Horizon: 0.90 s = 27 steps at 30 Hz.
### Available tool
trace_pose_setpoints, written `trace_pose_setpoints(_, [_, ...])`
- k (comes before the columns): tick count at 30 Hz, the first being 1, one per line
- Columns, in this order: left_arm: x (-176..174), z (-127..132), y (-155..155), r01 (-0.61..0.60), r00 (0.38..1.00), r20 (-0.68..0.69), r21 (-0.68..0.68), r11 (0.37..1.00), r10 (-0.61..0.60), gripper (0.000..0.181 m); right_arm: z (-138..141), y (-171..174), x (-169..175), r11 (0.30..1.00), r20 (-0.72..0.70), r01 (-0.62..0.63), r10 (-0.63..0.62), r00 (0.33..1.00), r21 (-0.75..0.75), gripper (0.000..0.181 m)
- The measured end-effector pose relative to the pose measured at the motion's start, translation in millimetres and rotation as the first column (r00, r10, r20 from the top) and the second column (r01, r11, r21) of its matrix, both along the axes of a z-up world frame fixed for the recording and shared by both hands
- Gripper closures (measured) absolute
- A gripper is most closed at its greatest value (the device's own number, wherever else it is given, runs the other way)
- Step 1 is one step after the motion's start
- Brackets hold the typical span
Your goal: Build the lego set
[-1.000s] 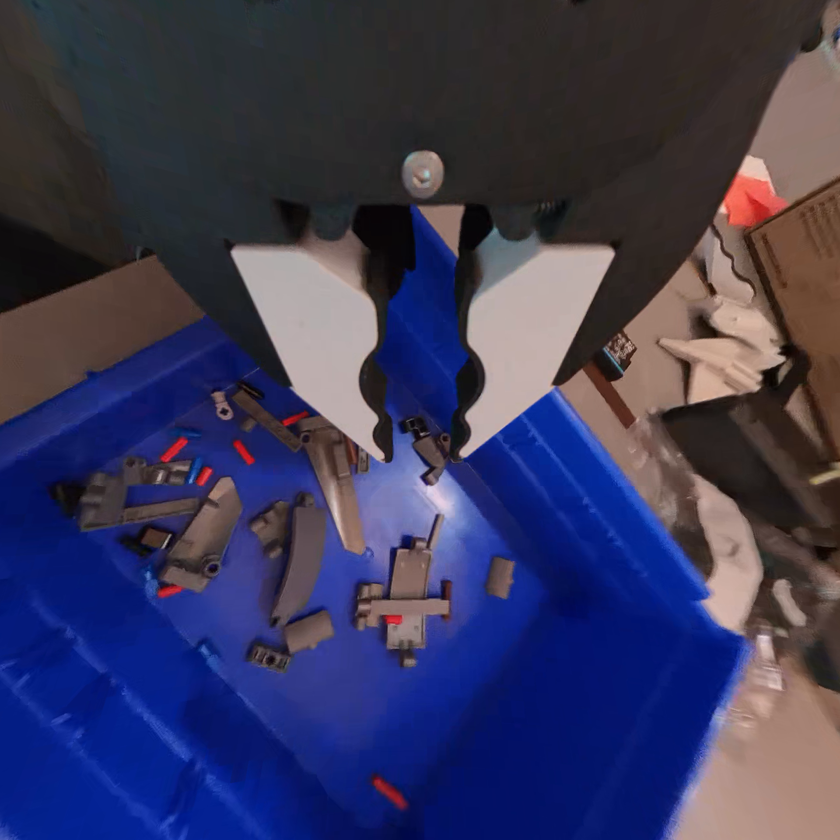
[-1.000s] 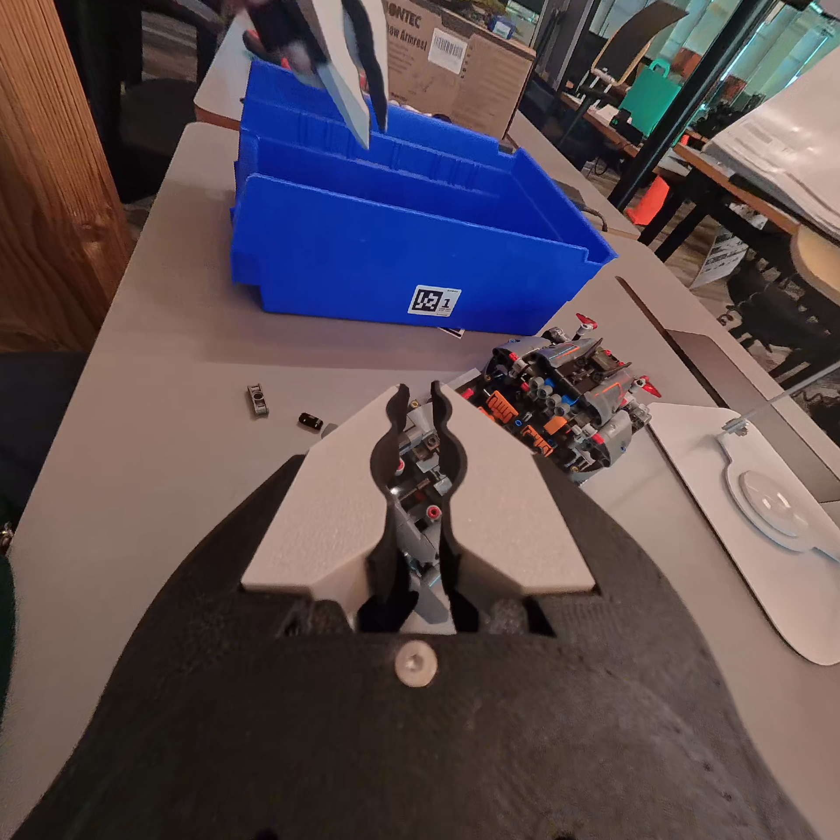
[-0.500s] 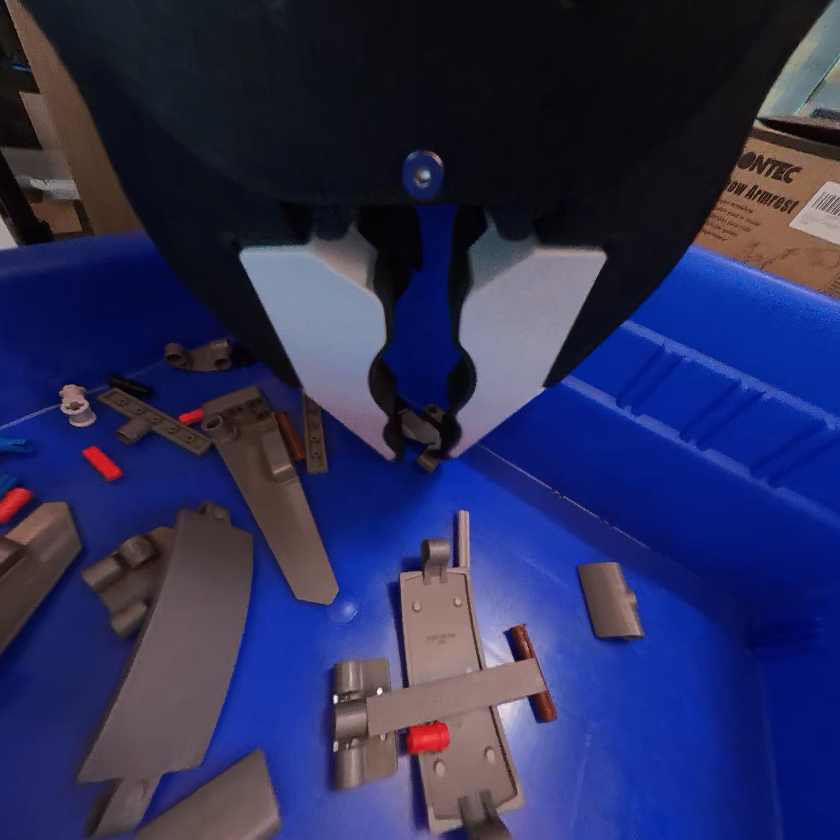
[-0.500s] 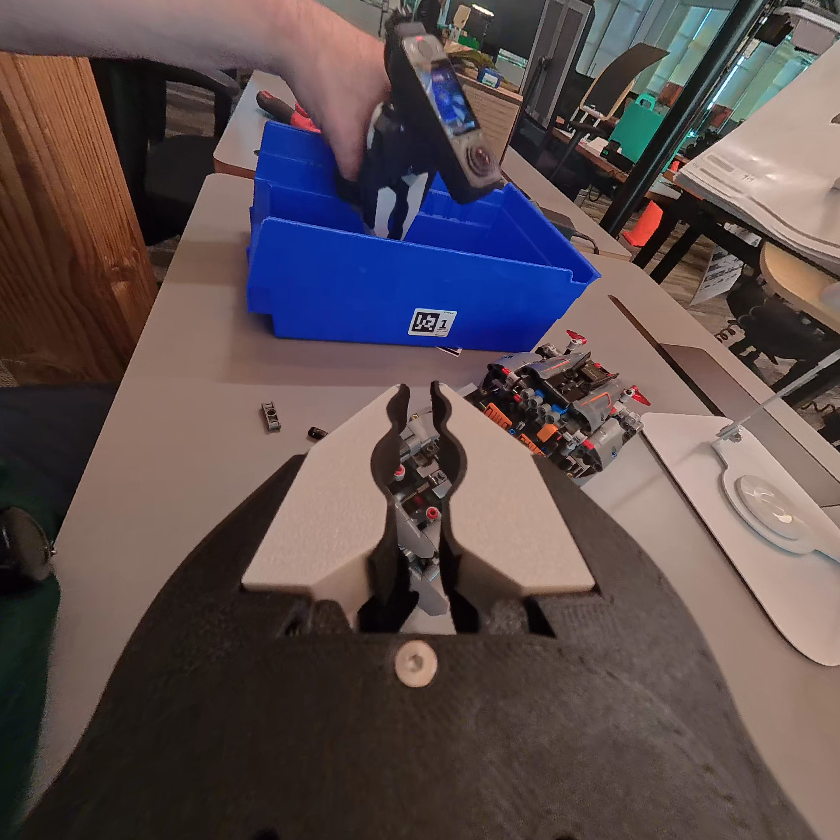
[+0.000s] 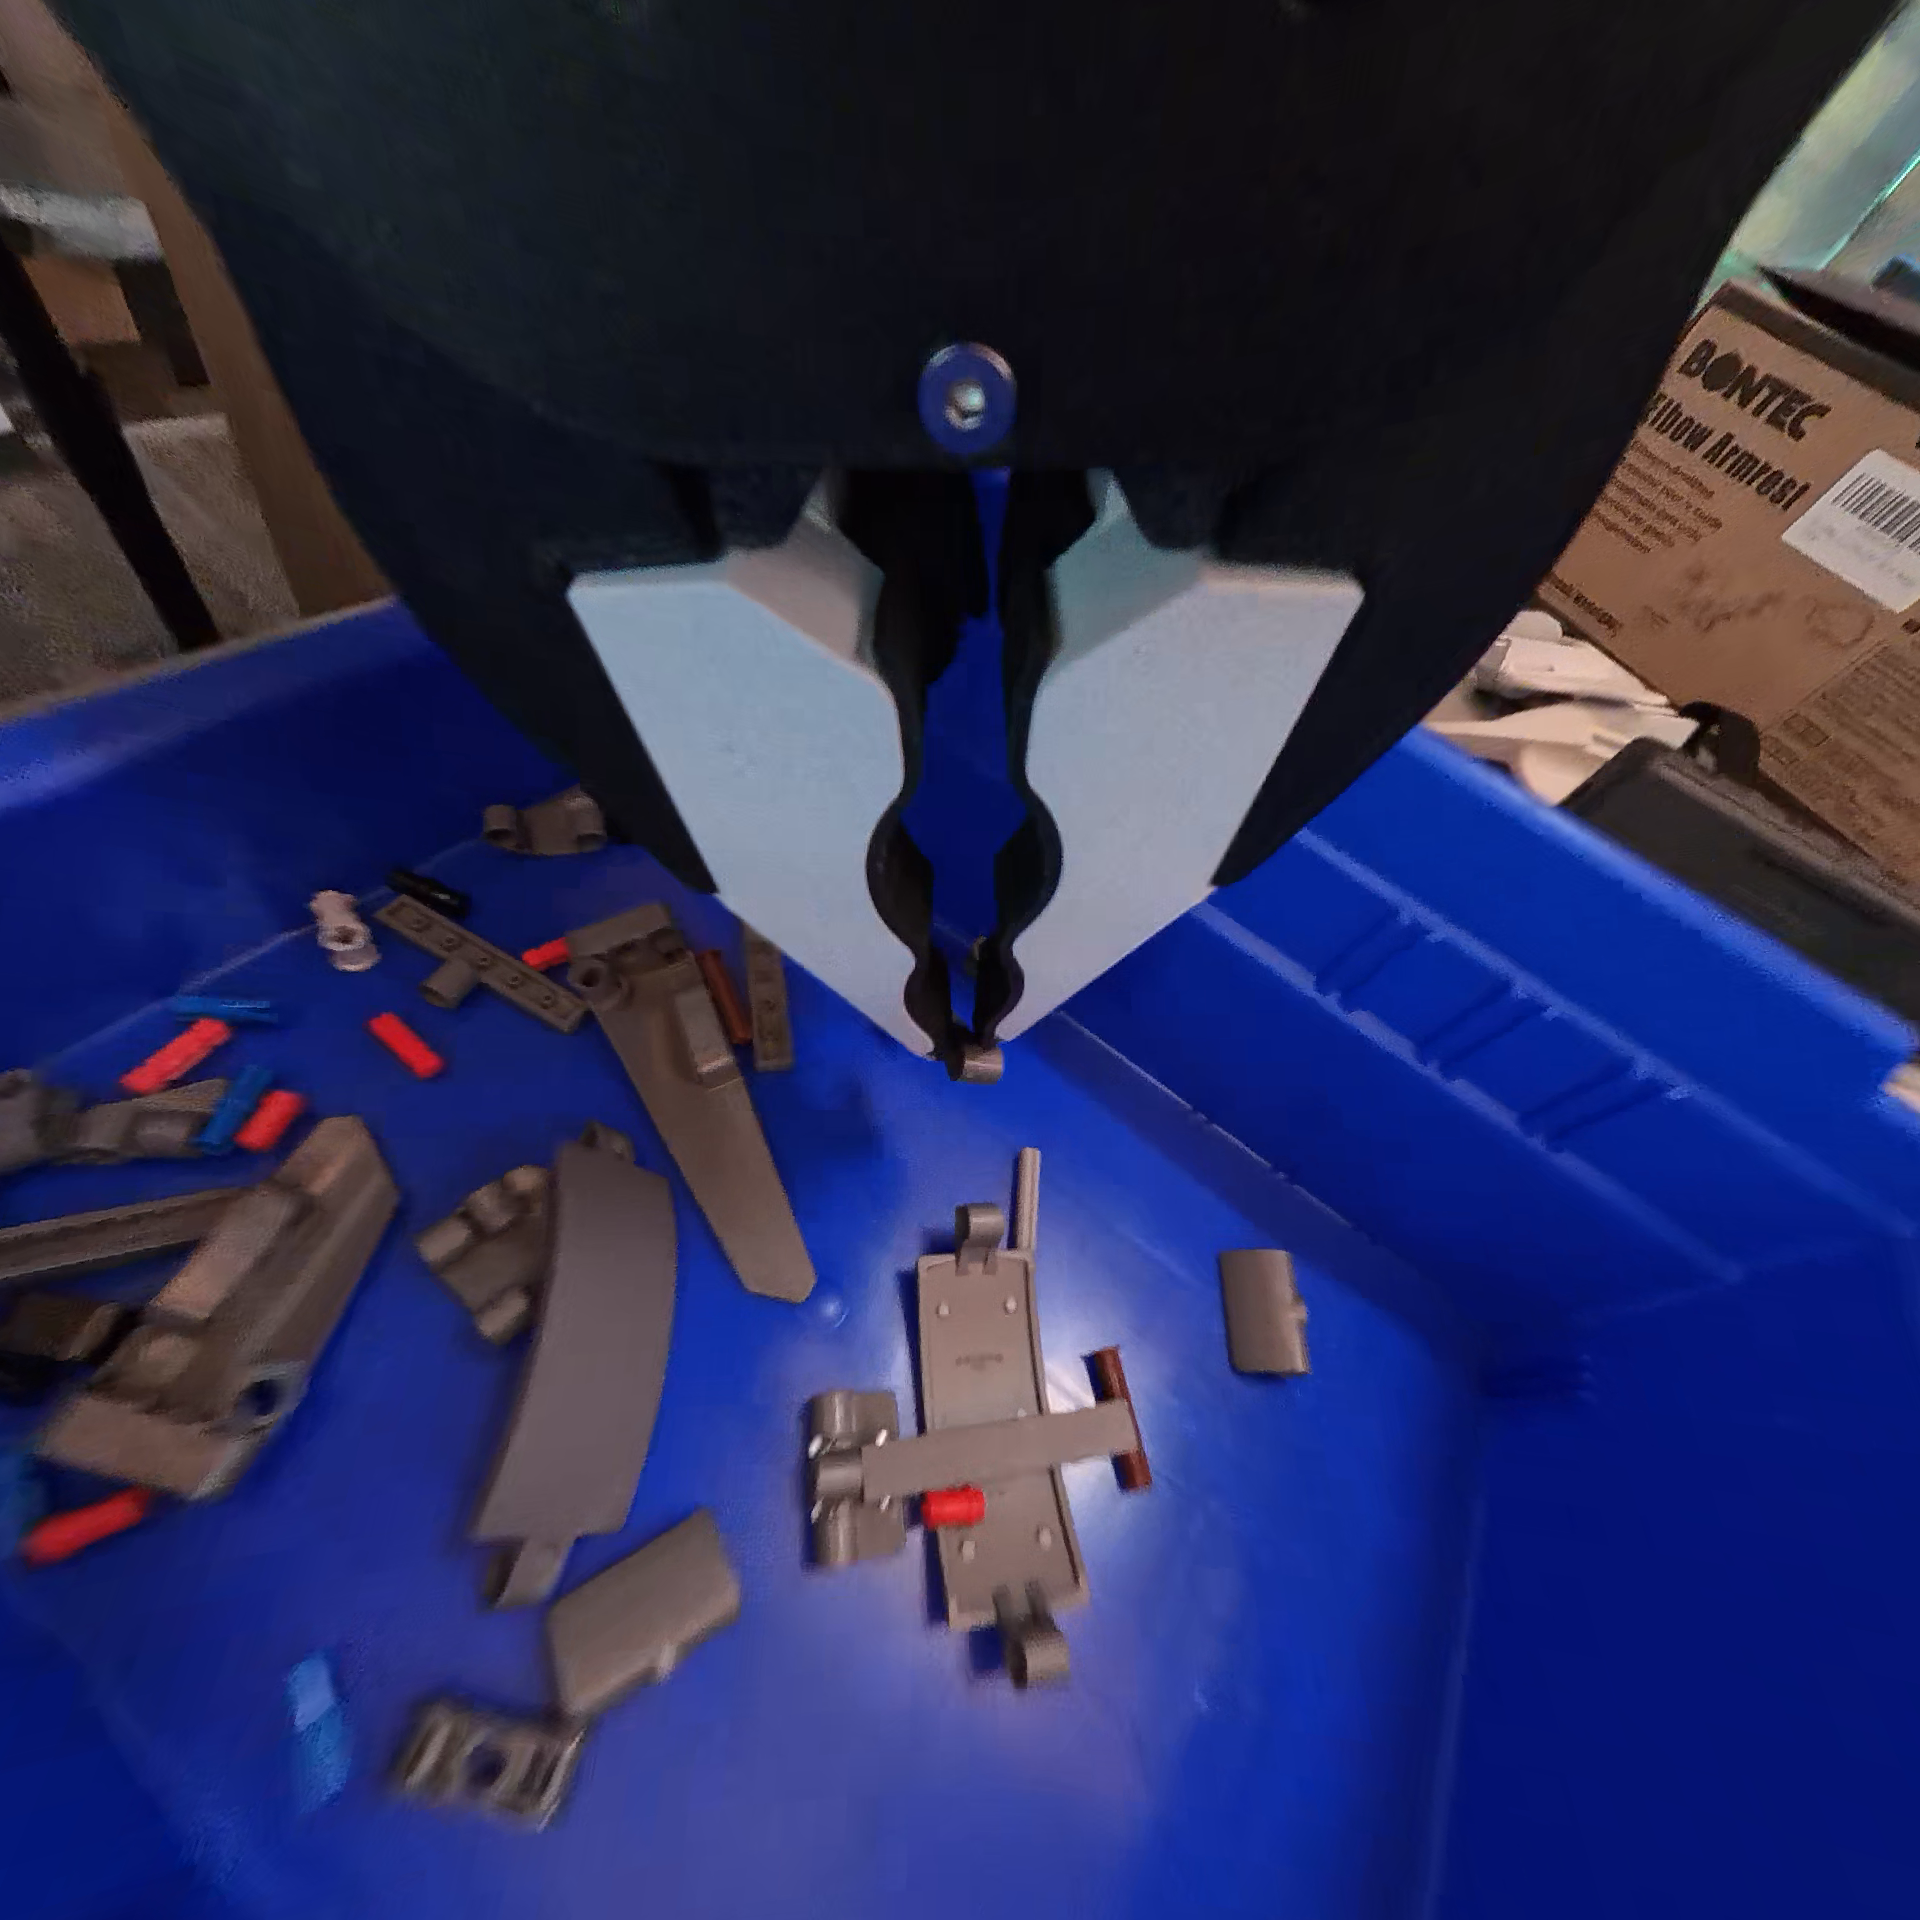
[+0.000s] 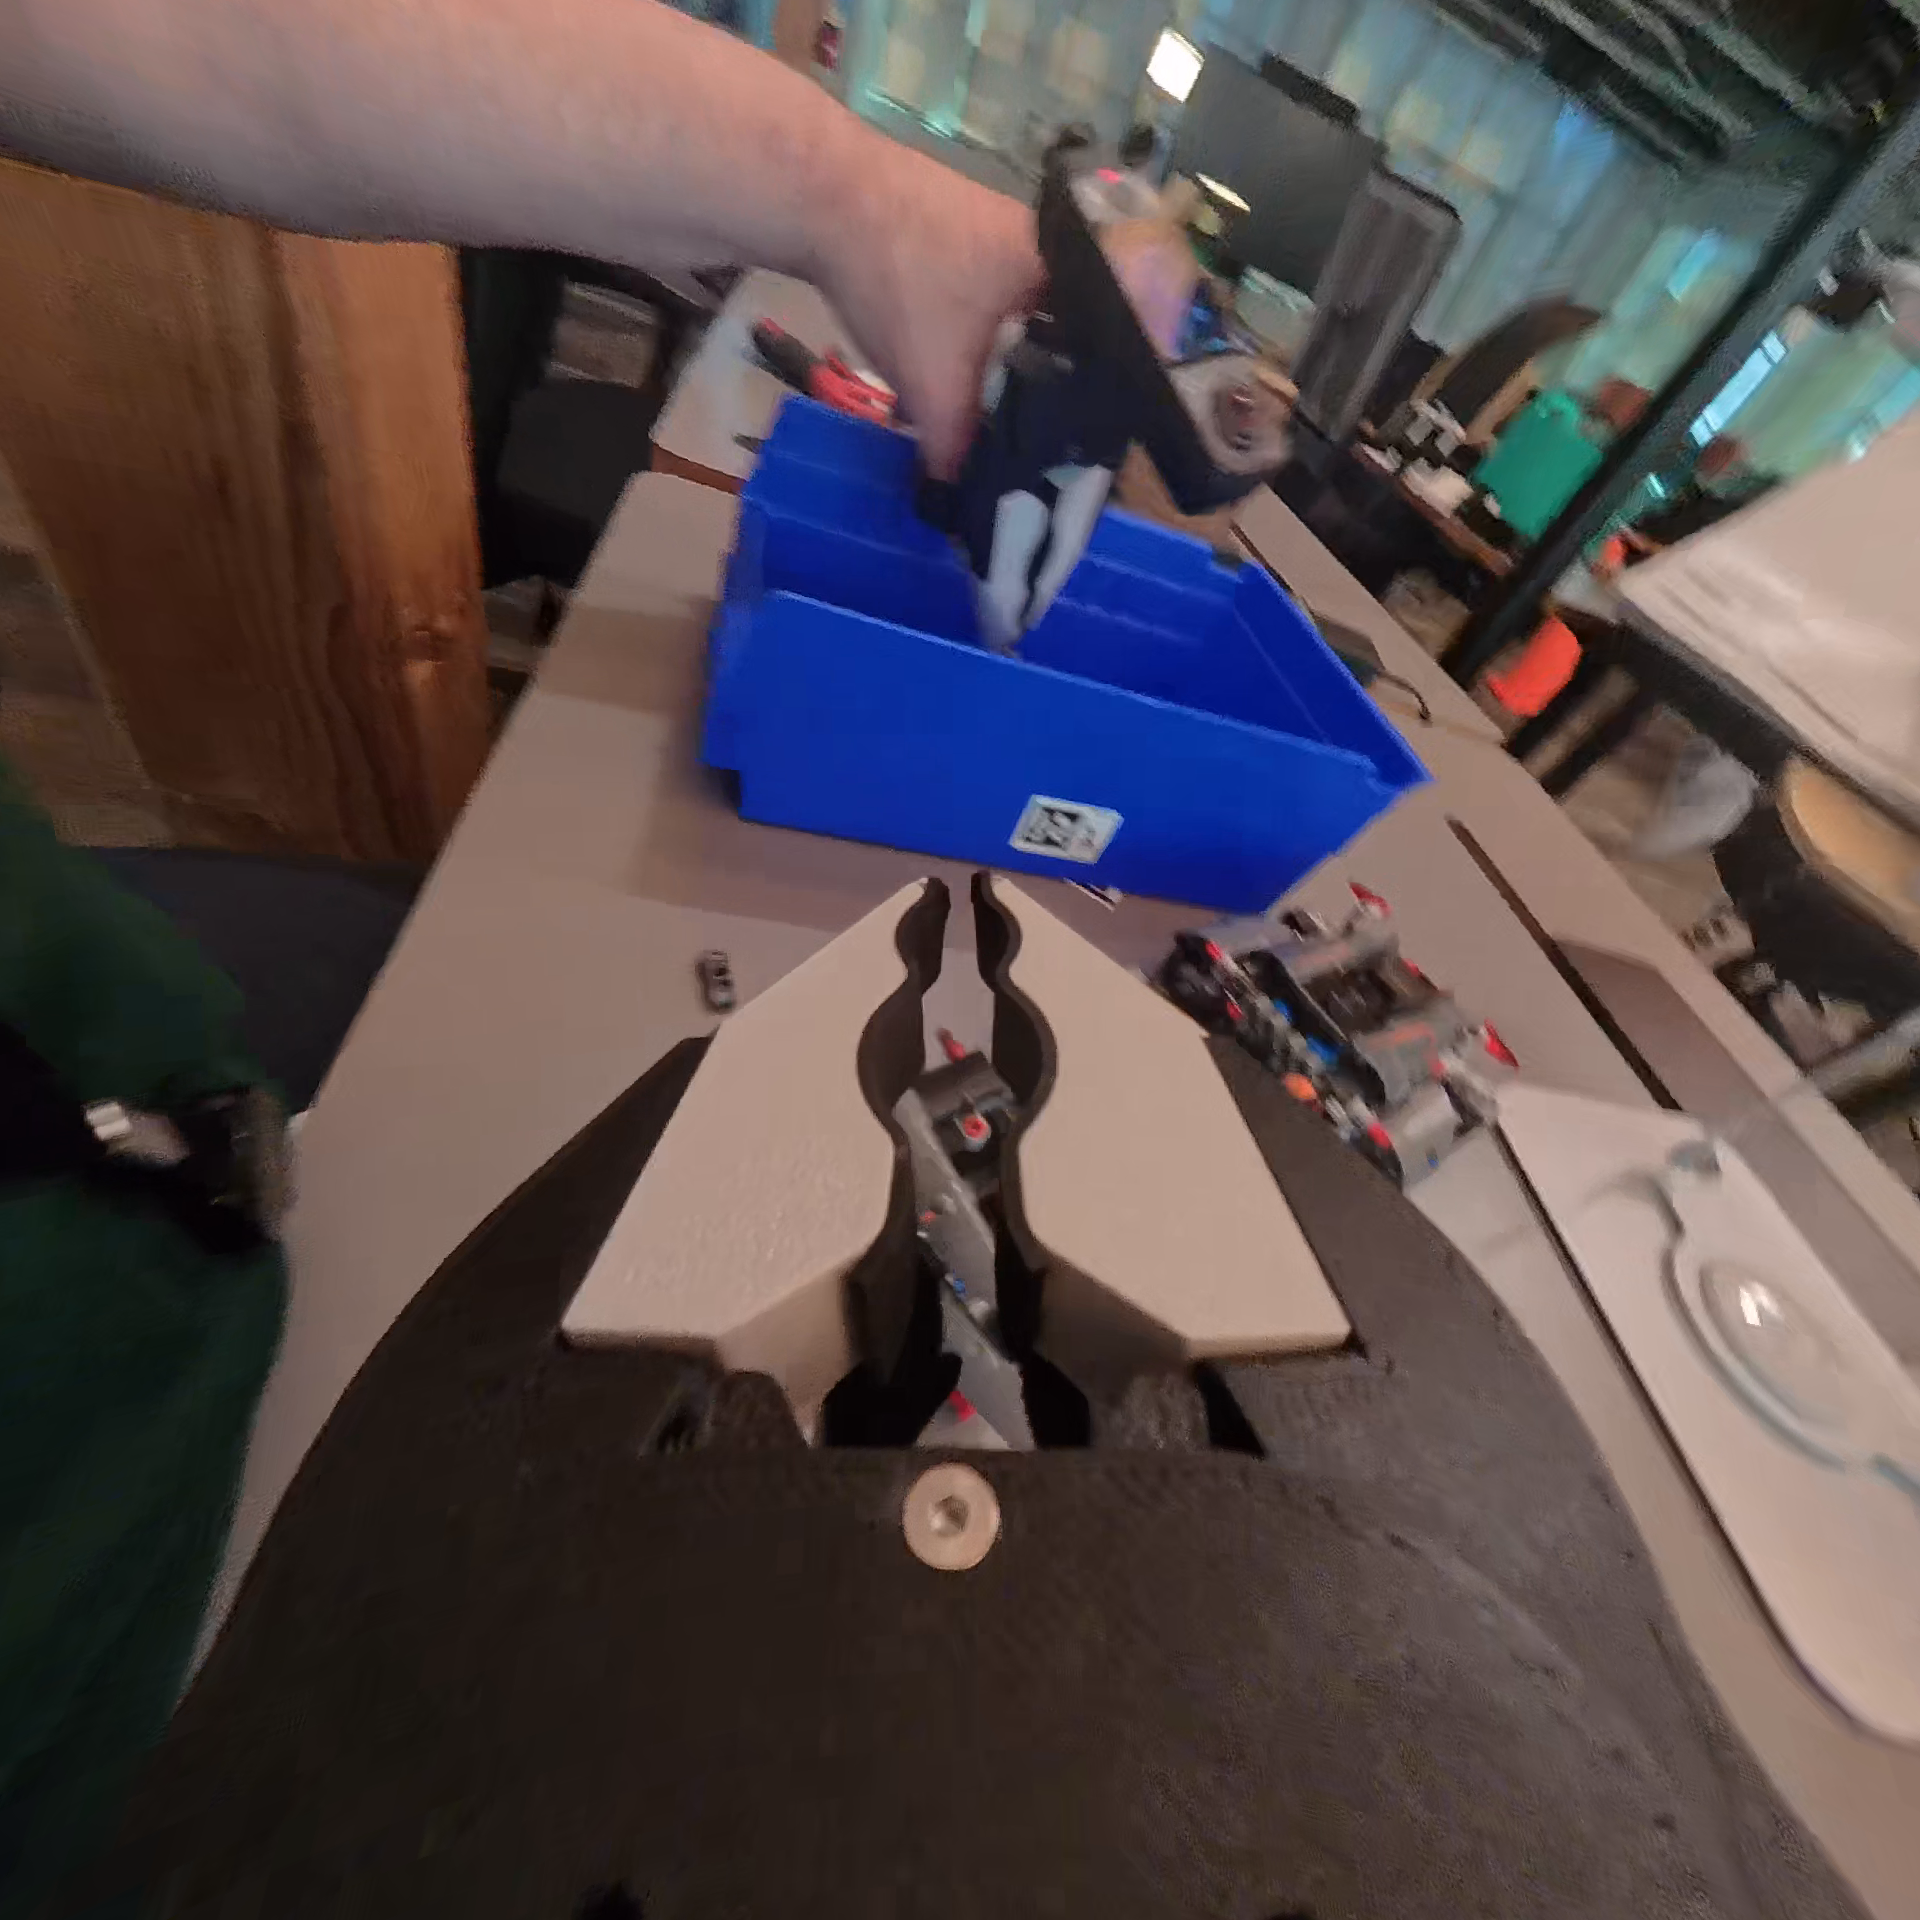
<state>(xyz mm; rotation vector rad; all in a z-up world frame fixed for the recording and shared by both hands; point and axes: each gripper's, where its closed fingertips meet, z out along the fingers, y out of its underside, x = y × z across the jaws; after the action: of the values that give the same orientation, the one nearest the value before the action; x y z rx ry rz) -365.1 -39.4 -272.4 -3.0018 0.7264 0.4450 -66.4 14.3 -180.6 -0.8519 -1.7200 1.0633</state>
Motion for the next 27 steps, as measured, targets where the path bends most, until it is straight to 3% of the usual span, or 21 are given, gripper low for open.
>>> trace_pose_setpoints(3, [26,33,15,0.035,0.999,0.010,0.093,0.995,-0.036,0.179,-7,-29,20,0.990,0.012,-0.129,0.129,0.992,0.050,0.177])
trace_pose_setpoints(6, [67,66,38,0.104,0.993,0.033,0.194,0.975,-0.113,0.178,-22,-46,42,0.975,0.044,-0.222,0.221,0.974,0.000,0.180])
trace_pose_setpoints(11, [173,92,86,0.281,0.936,0.128,0.292,0.914,-0.329,0.179,-22,-56,71,0.929,0.032,-0.350,0.356,0.934,-0.118,0.181])
trace_pose_setpoints(15, [268,71,131,0.410,0.844,0.234,0.300,0.861,-0.483,0.180,-10,-62,78,0.898,-0.025,-0.413,0.414,0.910,-0.153,0.181])
trace_pose_setpoints(18, [307,44,163,0.476,0.813,0.236,0.258,0.841,-0.533,0.180,-12,-62,81,0.896,-0.017,-0.417,0.420,0.908,-0.151,0.181])
trace_pose_setpoints(20, [336,28,178,0.482,0.771,0.336,0.246,0.841,-0.541,0.181,-11,-58,81,0.904,-0.019,-0.401,0.403,0.915,-0.150,0.181])
trace_pose_setpoints(27, [359,-25,204,0.483,0.771,0.390,0.155,0.861,-0.503,0.179,1,-51,85,0.902,-0.073,-0.394,0.387,0.919,-0.176,0.181])
